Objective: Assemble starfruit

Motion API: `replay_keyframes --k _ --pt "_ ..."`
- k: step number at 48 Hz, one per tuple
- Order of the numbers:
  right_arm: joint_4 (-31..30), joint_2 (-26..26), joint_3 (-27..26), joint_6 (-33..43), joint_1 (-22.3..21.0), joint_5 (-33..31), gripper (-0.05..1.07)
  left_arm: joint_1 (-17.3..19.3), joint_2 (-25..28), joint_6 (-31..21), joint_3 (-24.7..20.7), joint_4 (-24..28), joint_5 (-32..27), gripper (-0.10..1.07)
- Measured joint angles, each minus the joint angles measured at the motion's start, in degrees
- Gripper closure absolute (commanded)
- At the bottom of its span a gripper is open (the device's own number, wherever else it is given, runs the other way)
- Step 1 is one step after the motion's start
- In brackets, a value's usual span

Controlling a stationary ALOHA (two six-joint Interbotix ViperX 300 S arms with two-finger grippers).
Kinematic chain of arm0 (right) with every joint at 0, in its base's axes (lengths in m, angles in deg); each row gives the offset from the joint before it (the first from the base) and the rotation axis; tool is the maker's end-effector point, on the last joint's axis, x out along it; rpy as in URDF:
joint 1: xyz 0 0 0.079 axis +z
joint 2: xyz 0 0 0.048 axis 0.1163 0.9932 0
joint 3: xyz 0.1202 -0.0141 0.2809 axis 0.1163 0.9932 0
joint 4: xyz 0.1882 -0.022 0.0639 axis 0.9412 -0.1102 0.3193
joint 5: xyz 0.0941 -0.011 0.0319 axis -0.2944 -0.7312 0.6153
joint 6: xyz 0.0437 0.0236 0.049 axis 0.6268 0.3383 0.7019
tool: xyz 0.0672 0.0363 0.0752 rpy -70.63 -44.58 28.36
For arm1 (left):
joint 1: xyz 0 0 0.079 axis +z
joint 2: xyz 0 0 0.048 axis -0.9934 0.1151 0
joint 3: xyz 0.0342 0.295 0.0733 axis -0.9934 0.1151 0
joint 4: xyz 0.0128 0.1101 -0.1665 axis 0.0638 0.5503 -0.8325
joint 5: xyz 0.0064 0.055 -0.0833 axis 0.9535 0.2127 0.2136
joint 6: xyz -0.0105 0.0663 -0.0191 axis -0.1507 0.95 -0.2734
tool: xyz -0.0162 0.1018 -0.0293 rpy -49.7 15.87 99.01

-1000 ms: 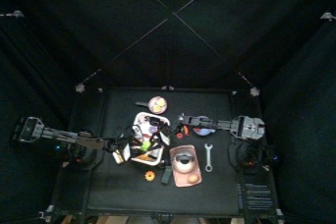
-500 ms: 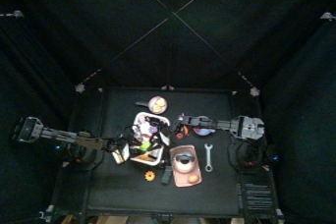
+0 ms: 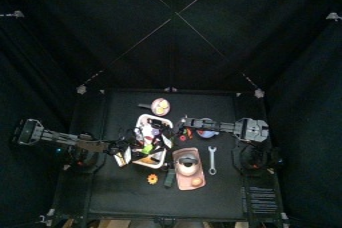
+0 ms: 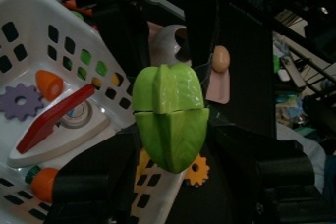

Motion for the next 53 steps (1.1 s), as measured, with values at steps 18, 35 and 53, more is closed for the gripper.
replay_keyframes --k 18,35,53 --pt "0.62 0.09 0.0 -0.09 0.09 0.79 0.39 2.81 0.09 -0.44 0.0 5.45 0.88 0.29" --pt "2.9 0.09 0.0 0.0 0.0 0.7 0.39 4.39 -0.18 -0.79 0.0 1.93 1.32 0.15" --pt "3.96 0.0 0.0 -0.09 -0.18 0.7 0.39 5.98 -1.93 -0.62 0.0 1.23 1.93 0.1"
